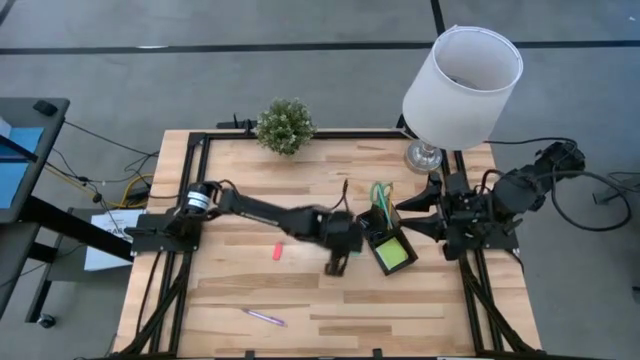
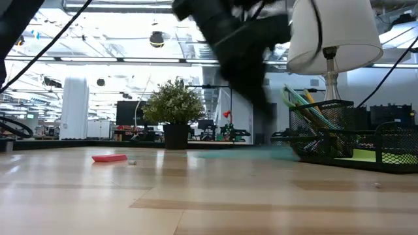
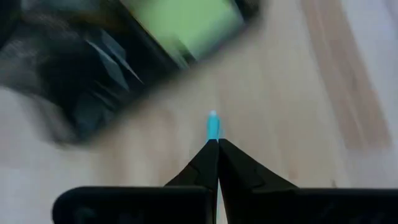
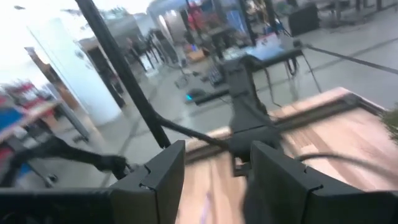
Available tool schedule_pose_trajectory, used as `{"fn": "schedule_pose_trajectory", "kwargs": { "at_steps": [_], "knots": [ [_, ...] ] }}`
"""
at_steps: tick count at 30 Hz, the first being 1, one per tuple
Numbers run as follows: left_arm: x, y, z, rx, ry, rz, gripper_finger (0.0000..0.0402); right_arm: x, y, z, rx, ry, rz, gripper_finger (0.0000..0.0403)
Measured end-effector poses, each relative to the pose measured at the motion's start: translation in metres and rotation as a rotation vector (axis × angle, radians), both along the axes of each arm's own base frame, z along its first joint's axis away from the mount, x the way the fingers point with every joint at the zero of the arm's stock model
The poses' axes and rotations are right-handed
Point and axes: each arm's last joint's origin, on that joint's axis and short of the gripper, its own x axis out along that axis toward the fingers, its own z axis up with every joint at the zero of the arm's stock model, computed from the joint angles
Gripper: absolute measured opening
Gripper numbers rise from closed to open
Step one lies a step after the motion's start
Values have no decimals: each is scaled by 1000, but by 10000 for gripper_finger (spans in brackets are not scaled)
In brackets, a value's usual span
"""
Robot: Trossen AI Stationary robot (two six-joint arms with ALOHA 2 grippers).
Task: Pick and place office supplies into organizer
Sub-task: Put the blue pen into the black desk organizer
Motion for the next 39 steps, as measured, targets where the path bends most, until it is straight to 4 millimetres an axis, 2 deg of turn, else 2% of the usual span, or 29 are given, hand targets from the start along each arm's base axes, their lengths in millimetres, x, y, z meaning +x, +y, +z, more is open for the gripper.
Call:
{"fn": "schedule_pose_trajectory", "kwargs": {
  "at_steps": [4, 8, 9, 11, 16, 20, 24, 28, 34, 39],
  "knots": [
    [19, 21, 50, 3, -156, 68, 2, -4, 6, 9, 38, -81, 40, 175],
    [29, 42, 96, 11, -295, 97, 2, -10, 12, 13, 7, -113, 93, 175],
    [29, 47, 104, 18, -312, 99, 2, -12, 14, 13, 7, -114, 103, 175],
    [26, 55, 108, 28, -286, 107, 2, -13, 16, 13, 7, -113, 118, 175],
    [17, 62, 94, -91, -117, 16, 5, -17, 21, 11, -11, -97, 150, 175],
    [11, 66, 78, -156, -26, -15, 33, -18, 22, 11, -14, -95, 155, 175],
    [5, 75, 50, -236, 47, -71, 75, -18, 22, 11, -14, -96, 155, 175],
    [-7, 92, 2, -264, 136, -52, 114, -16, 23, 10, -15, -93, 155, 175],
    [-11, 121, -34, -260, -32, -68, 141, -15, 23, 9, -19, -89, 153, 175],
    [-19, 145, -48, -202, -79, -79, 140, -12, 20, 9, -21, -88, 125, 175]
  ]
}}
